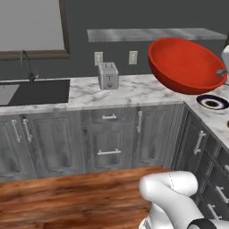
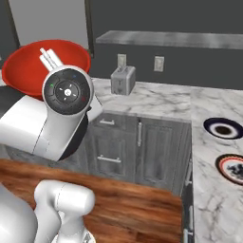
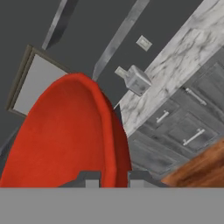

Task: Move the bowls from the cabinet to the plates on the dining table.

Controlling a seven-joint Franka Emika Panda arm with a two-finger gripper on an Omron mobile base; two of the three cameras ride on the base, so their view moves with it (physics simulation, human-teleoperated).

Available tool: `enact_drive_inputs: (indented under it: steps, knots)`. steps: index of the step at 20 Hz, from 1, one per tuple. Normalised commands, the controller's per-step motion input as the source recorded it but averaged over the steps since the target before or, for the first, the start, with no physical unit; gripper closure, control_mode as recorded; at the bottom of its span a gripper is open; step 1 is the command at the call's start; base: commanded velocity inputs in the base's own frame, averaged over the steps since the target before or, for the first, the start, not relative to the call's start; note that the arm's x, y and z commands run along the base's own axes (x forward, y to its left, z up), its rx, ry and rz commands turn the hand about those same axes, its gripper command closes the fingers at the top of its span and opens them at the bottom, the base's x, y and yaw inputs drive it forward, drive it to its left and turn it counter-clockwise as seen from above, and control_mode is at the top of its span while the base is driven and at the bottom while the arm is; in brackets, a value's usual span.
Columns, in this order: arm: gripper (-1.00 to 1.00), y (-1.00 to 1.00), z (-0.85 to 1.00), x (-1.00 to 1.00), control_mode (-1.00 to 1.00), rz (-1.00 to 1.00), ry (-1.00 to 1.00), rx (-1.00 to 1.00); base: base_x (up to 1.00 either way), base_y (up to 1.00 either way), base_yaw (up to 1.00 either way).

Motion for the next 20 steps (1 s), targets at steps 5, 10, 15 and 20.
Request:
enact_drive_inputs:
  steps: [5, 10, 15, 20]
  knots:
    - [1.0, 0.0, 0.0, 0.0, 1.0, 0.0, 0.0, 0.0, 0.61, 0.23, -0.04]
    - [1.0, 0.0, 0.0, 0.0, 1.0, 0.0, 0.0, 0.0, 0.62, 0.24, -0.04]
    - [1.0, 0.0, 0.0, 0.0, 1.0, 0.0, 0.0, 0.0, 0.62, 0.24, -0.04]
    - [1.0, 0.0, 0.0, 0.0, 1.0, 0.0, 0.0, 0.0, 0.62, 0.24, -0.05]
